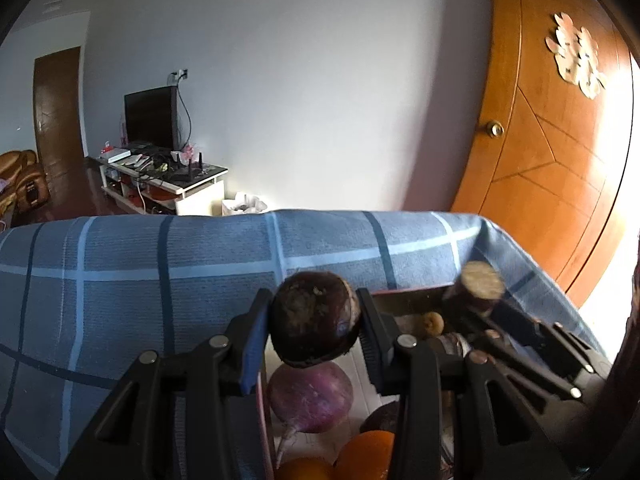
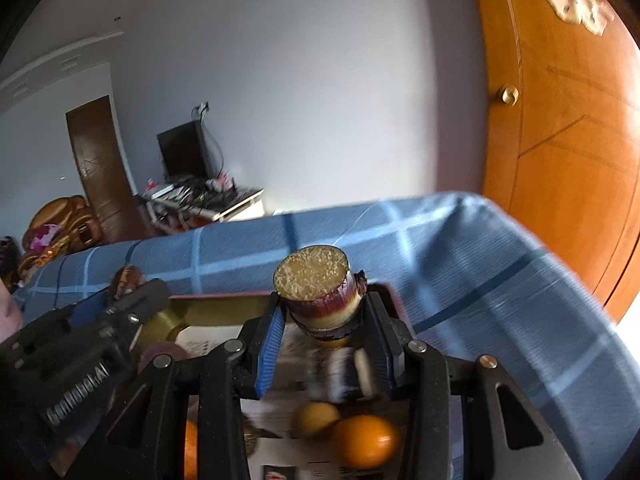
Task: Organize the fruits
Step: 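Lower both fruits into the pink tin and open both grippers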
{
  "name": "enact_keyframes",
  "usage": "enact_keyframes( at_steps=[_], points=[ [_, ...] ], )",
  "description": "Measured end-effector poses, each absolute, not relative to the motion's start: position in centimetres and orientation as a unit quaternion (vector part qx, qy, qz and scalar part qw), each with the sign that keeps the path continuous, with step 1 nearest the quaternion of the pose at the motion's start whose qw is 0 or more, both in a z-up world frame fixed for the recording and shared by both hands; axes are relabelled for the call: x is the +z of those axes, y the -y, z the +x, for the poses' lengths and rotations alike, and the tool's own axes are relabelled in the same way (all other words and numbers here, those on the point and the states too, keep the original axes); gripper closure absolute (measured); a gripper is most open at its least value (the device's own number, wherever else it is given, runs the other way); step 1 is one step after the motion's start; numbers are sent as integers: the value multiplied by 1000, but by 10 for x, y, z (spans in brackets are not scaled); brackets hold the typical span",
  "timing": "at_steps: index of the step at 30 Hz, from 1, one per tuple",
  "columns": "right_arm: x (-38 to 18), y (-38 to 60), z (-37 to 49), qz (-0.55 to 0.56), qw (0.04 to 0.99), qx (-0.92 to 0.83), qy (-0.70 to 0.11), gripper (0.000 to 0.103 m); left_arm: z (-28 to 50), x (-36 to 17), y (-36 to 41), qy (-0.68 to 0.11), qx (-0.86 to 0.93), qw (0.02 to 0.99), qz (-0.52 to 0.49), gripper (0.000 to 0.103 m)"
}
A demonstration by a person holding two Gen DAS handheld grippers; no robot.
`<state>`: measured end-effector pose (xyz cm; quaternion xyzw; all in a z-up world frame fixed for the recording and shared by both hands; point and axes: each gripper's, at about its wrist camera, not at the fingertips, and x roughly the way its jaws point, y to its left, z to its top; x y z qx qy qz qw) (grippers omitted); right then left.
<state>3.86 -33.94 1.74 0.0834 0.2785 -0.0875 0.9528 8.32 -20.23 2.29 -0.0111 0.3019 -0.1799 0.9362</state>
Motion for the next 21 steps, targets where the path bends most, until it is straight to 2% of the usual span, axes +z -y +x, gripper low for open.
enact_keyframes(
  at_steps=[6,15,21],
  points=[
    [2,338,45,51,946,-88,-309,61,82,16,214,-318,-178,931,19,60],
    [-7,345,54,72,938,-70,-332,62,80,9,215,-323,-164,931,39,60],
    [-8,337,62,37,936,-71,-343,62,80,6,214,-318,-152,934,59,60]
  ],
)
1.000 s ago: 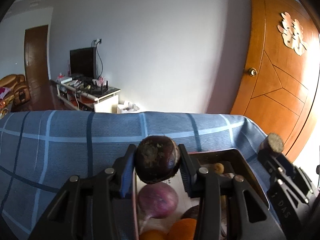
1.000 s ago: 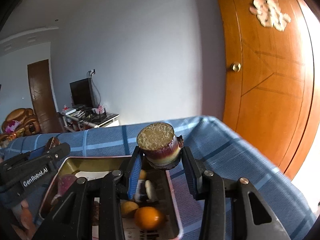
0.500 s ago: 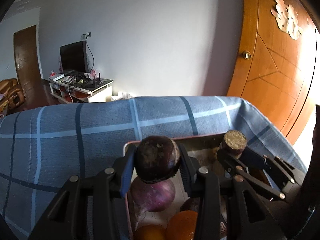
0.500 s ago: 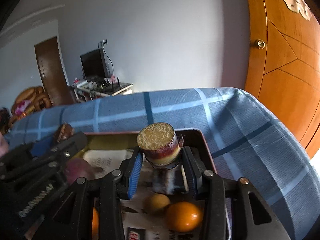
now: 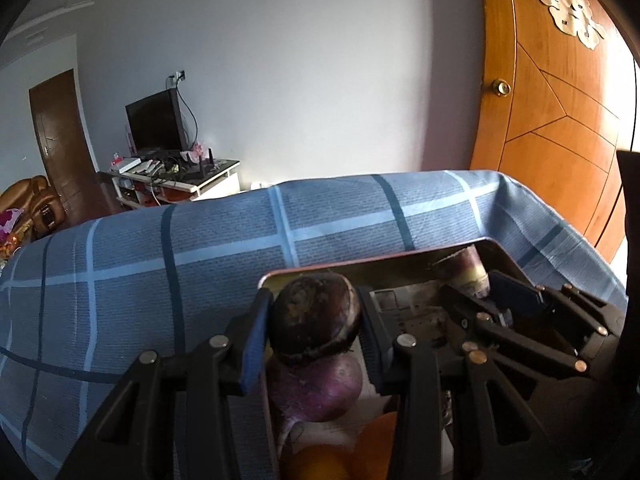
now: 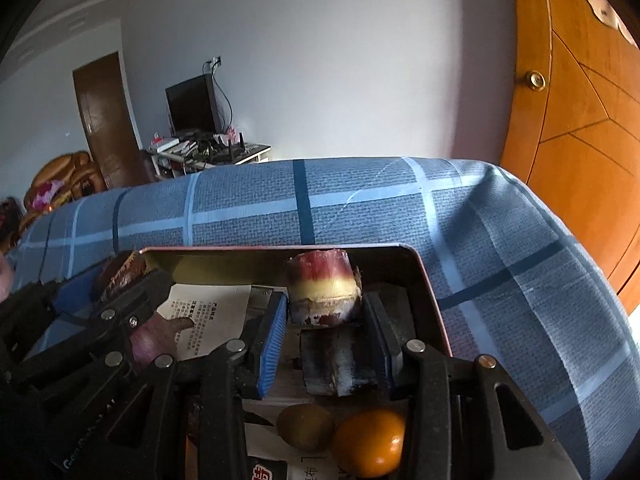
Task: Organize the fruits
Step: 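Lower both fruits into the pink tin and open both grippers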
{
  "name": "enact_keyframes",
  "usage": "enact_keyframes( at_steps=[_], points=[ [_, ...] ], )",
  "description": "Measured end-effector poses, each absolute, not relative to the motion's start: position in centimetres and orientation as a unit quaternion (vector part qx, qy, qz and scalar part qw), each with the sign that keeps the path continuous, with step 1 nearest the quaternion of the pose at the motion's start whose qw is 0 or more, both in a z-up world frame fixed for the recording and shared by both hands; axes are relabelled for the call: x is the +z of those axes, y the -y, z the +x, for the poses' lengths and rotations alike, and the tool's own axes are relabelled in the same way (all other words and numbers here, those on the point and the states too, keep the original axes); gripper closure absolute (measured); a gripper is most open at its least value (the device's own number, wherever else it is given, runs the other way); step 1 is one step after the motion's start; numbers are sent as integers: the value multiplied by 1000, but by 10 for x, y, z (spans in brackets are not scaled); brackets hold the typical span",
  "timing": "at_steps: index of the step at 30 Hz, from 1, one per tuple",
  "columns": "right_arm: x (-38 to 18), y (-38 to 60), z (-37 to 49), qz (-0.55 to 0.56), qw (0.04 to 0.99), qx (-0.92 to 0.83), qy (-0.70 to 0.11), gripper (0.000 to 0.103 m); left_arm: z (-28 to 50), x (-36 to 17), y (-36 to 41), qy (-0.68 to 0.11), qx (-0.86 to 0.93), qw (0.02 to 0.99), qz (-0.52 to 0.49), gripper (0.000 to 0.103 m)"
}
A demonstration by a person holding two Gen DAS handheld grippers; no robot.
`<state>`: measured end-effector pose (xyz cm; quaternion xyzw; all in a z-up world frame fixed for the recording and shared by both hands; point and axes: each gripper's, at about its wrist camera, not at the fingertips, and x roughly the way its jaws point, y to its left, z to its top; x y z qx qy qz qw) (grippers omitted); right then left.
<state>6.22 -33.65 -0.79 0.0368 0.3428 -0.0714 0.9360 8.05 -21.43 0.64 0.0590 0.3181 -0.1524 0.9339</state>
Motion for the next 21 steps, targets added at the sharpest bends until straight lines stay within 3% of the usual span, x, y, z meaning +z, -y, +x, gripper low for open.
enact_keyframes(
  at_steps=[21],
  points=[
    [-8,338,54,41,941,9,-335,61,81,6,209,-322,-171,930,45,61]
  ],
)
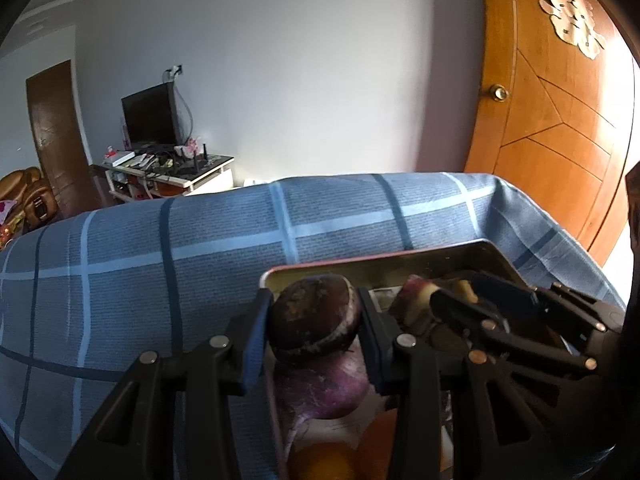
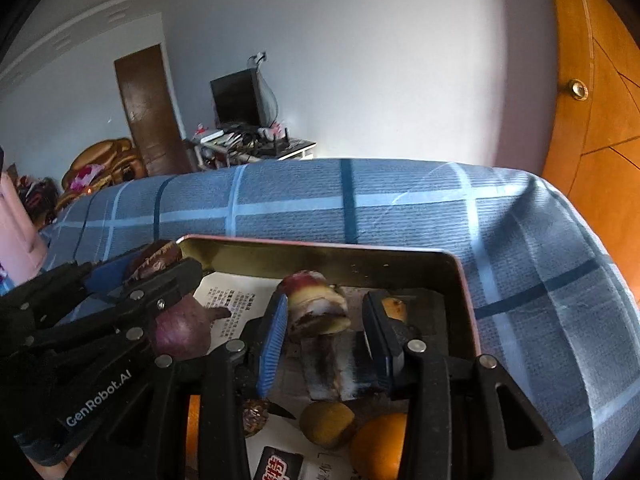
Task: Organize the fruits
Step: 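Lower both fruits into the pink tin and open both grippers, then lift both open grippers up and away from the pink tin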
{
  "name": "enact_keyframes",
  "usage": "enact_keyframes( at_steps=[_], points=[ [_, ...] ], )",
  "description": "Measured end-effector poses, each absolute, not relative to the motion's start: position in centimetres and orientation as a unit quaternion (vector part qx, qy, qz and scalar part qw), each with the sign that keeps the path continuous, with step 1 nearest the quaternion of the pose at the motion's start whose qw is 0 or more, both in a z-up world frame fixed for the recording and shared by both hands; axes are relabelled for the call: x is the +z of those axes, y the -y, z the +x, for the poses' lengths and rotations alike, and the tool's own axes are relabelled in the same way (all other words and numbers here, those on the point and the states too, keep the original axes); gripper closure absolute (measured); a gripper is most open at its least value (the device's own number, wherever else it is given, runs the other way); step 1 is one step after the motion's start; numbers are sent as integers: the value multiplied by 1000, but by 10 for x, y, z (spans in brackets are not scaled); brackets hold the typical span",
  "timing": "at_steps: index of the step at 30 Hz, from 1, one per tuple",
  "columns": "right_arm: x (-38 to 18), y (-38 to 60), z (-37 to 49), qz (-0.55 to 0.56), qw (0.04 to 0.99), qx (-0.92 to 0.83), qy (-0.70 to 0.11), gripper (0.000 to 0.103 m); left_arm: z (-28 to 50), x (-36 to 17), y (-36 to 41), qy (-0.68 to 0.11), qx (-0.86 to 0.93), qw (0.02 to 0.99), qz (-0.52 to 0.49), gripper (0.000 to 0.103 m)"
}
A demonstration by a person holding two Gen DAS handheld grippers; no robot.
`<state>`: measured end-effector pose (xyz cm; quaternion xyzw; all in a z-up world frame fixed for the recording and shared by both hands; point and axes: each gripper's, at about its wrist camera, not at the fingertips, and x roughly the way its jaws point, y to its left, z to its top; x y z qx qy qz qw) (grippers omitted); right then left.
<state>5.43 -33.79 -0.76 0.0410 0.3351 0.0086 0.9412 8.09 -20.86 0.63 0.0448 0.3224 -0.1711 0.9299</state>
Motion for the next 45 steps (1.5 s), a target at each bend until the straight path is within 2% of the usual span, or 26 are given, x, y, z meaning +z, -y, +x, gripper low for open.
enact_keyframes(
  at_steps=[10,14,19,23,24,25,26,27,28,29,30,33,45],
  points=[
    [17,361,25,95,957,-83,-261,61,69,4,245,-298,-208,927,95,61],
    [19,365,19,94,957,-113,-248,61,73,0,255,-321,-224,916,83,61],
    [18,371,17,95,955,-137,-245,61,67,-3,268,-313,-199,920,126,61],
    [14,370,20,95,954,-131,-252,60,69,-1,264,-317,-197,921,110,59],
    [14,369,20,93,954,-129,-253,59,69,-1,263,-318,-198,922,103,54],
    [13,367,21,90,954,-127,-255,59,68,-1,262,-321,-201,920,100,41],
    [13,366,22,88,955,-126,-256,55,67,0,263,-324,-203,918,100,32],
    [12,365,22,86,955,-126,-256,51,66,1,263,-323,-201,919,102,20],
    [12,364,21,85,955,-126,-255,49,63,3,263,-313,-195,923,105,12],
    [13,364,21,86,956,-124,-253,43,61,5,263,-307,-193,926,106,9],
    [13,364,21,87,956,-123,-251,38,59,6,261,-303,-189,928,106,7],
    [14,364,20,89,958,-115,-248,34,56,9,252,-296,-170,935,98,7],
    [18,346,13,70,973,-75,-209,34,46,8,195,-280,-91,955,25,5]
  ],
)
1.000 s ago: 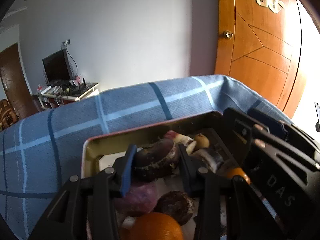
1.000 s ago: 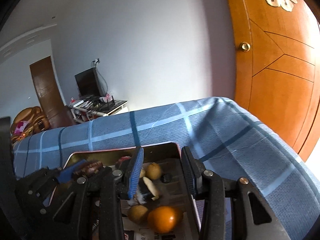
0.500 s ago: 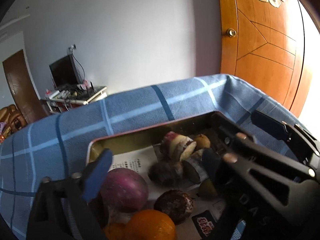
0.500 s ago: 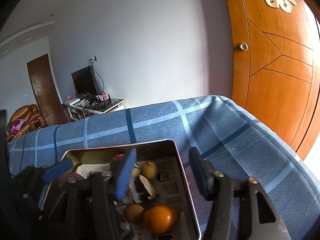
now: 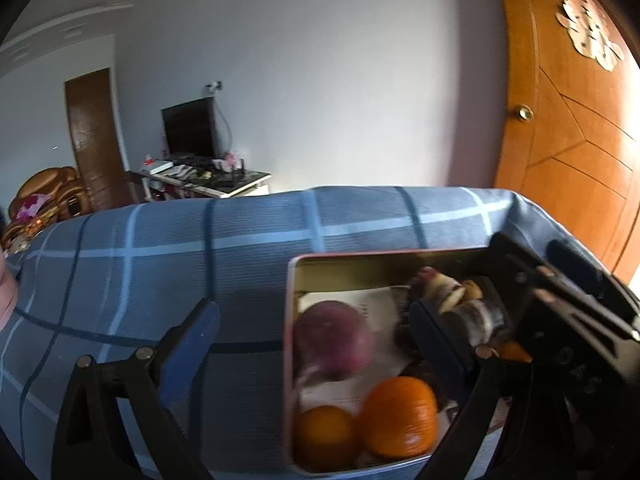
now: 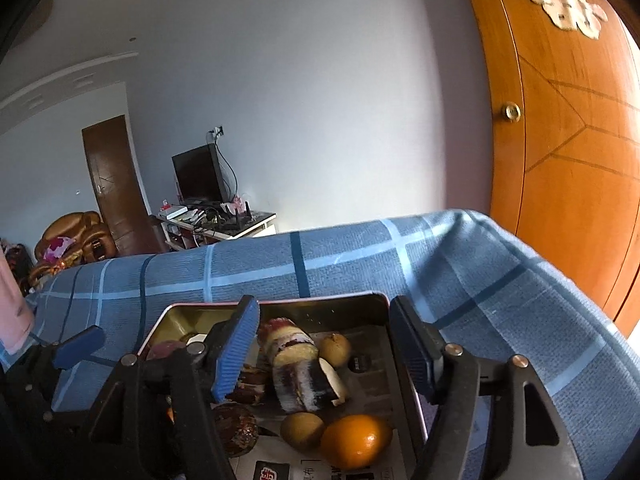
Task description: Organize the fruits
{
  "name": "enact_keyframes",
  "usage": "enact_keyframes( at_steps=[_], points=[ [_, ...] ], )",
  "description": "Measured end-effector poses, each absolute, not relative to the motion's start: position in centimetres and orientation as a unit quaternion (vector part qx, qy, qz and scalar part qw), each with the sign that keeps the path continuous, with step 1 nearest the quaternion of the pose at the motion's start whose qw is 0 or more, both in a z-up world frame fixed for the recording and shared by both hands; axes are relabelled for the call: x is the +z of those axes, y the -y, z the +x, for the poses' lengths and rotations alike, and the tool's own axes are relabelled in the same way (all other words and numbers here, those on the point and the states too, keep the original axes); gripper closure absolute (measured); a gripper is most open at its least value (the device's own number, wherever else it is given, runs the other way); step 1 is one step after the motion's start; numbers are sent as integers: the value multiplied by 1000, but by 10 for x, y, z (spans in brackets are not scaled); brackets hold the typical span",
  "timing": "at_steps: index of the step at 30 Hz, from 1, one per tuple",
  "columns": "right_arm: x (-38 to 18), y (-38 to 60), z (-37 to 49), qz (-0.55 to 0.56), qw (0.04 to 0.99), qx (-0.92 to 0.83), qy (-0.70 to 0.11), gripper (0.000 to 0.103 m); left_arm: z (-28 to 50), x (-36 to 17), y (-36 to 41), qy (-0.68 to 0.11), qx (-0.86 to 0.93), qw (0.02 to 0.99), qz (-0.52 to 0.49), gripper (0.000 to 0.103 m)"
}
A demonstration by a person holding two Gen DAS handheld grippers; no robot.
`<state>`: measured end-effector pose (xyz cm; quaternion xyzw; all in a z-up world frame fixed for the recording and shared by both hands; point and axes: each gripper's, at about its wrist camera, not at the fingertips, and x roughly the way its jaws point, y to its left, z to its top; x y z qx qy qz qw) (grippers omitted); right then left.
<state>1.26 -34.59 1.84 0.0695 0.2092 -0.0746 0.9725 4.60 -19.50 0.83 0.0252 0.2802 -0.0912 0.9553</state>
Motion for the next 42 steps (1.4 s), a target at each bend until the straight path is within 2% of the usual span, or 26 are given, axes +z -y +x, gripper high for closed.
enact_keyframes(
  at_steps=[4,6,9,42],
  points=[
    [22,336,2,49,978,-79,-187,33,39,9,184,-269,-79,960,6,4],
    [23,333,-3,47,979,-82,-181,25,35,10,182,-261,-74,962,8,3],
    [25,332,-9,44,981,-83,-170,22,24,12,177,-248,-68,966,10,2],
    [34,304,-102,20,986,-124,-110,21,-64,23,135,-166,-71,983,12,0]
  ],
)
